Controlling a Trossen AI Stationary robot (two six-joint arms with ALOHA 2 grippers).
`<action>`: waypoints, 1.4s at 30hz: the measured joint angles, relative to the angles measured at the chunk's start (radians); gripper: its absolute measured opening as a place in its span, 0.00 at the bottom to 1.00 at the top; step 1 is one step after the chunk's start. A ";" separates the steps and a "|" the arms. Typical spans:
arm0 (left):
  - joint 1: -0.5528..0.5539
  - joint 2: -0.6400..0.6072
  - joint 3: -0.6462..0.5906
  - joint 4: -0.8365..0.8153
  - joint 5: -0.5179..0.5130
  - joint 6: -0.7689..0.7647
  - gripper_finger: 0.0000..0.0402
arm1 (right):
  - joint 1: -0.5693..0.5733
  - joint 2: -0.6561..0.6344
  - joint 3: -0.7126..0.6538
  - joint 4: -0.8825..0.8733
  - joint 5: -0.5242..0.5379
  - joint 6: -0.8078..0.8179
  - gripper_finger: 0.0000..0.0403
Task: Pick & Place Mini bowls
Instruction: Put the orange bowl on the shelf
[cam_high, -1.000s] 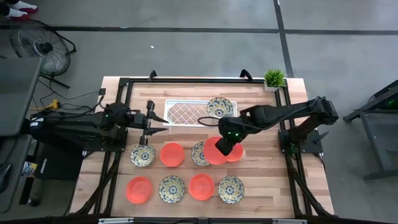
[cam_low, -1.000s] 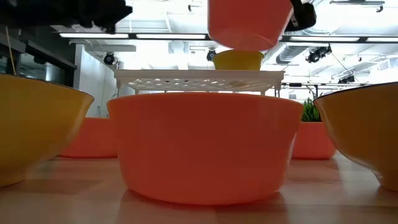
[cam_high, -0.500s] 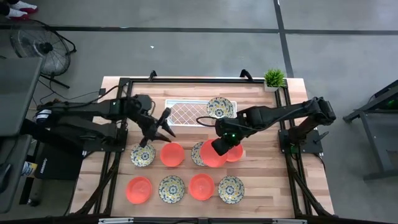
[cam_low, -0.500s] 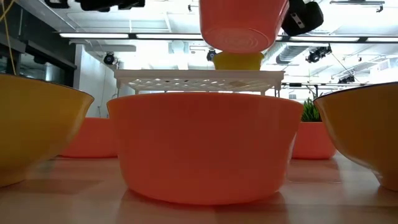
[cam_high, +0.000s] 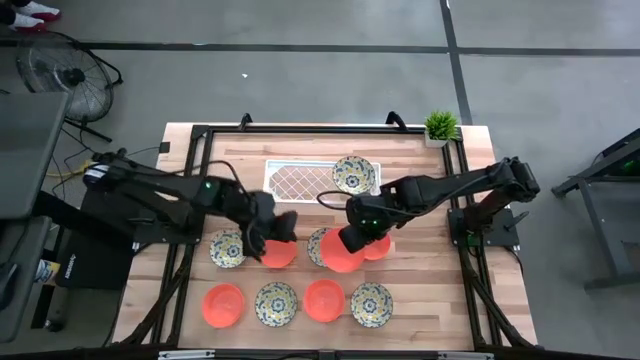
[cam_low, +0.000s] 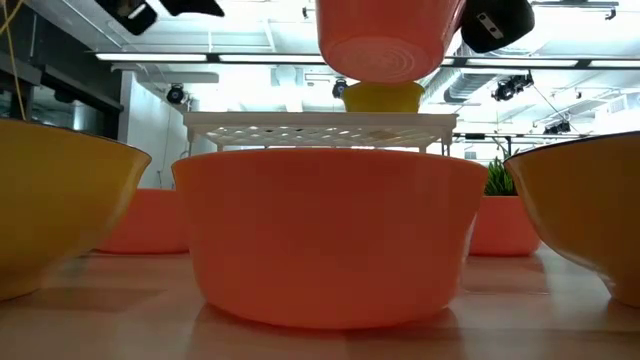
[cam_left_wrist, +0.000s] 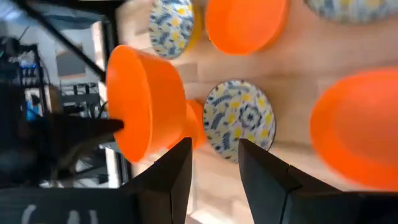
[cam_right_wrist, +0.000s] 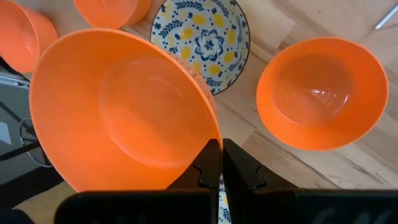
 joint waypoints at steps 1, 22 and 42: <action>-0.016 0.021 0.015 0.005 -0.040 0.032 0.31 | -0.003 0.000 0.000 0.001 -0.004 0.000 0.00; -0.070 0.268 0.229 -0.020 -0.286 0.242 0.31 | -0.060 0.021 0.000 -0.024 -0.048 -0.068 0.00; -0.070 0.284 0.228 -0.038 -0.310 0.337 0.31 | -0.129 0.021 0.000 -0.093 -0.119 -0.294 0.00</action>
